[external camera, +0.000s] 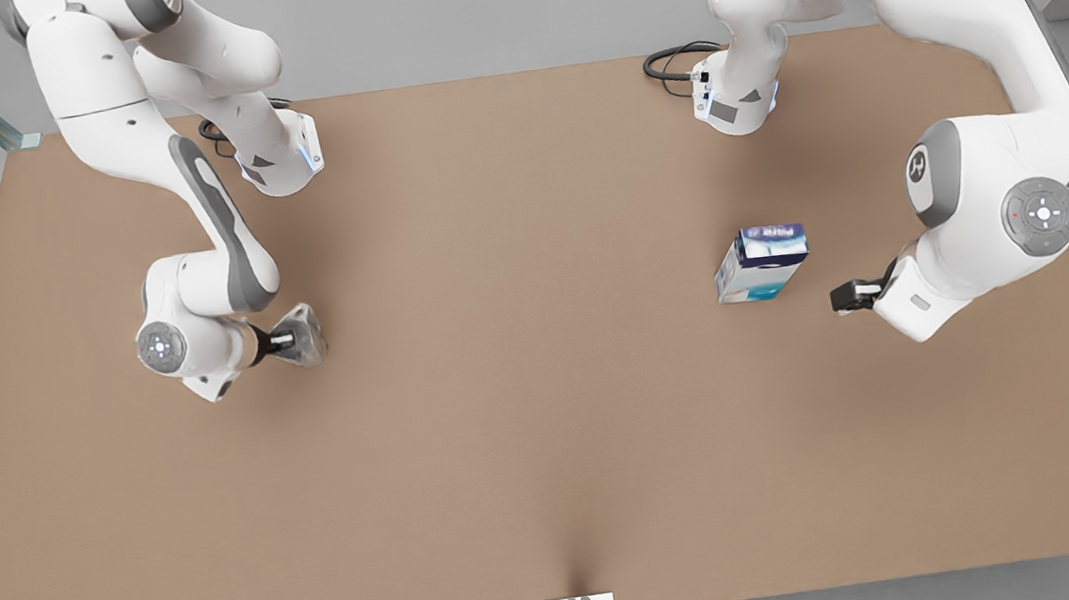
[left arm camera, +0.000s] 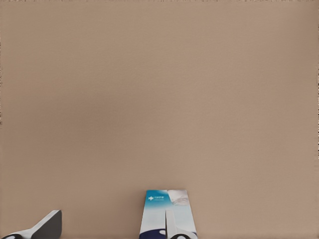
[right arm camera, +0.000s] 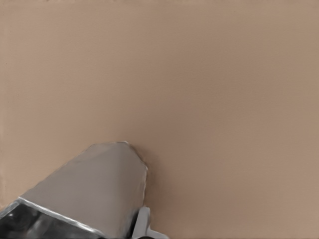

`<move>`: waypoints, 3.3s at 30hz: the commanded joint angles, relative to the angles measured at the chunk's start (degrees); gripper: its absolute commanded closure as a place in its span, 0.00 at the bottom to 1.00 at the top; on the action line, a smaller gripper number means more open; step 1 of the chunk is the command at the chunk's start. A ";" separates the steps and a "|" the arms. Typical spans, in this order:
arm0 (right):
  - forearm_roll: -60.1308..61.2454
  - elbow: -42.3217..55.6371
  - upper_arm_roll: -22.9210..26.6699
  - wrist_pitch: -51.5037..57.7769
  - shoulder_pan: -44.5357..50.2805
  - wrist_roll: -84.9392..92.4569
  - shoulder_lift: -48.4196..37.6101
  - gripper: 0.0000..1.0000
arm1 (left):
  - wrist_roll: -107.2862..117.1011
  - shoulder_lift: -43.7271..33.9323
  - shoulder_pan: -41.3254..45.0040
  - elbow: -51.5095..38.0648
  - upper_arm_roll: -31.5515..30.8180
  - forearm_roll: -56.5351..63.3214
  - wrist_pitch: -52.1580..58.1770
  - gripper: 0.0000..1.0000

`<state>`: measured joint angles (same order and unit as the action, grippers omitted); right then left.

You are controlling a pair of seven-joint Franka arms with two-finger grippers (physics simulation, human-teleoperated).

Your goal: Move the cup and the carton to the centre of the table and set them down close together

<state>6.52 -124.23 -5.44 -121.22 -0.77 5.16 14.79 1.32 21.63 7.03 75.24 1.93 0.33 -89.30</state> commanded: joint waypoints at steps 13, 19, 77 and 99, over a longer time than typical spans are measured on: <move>6.23 45.57 -3.79 11.98 26.61 -31.43 21.60 0.79 | -0.26 0.35 -0.53 -0.09 0.62 0.03 -0.70 0.00; 5.09 60.60 -4.14 6.70 33.82 -41.19 34.43 0.79 | -0.26 0.35 -0.53 -0.09 0.62 -0.06 -0.70 0.00; -4.06 46.44 6.23 27.88 0.86 -7.97 0.33 0.00 | -65.92 -28.22 0.26 56.95 -8.26 -0.33 -27.42 0.00; -3.97 47.68 5.88 28.41 -1.51 -7.35 -0.28 0.00 | -64.16 -19.69 0.26 57.04 -8.17 -0.59 -30.76 0.17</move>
<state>2.43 -76.56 0.44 -92.86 -2.13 -2.21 14.51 -61.76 1.93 7.31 132.27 -6.23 -0.19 -119.98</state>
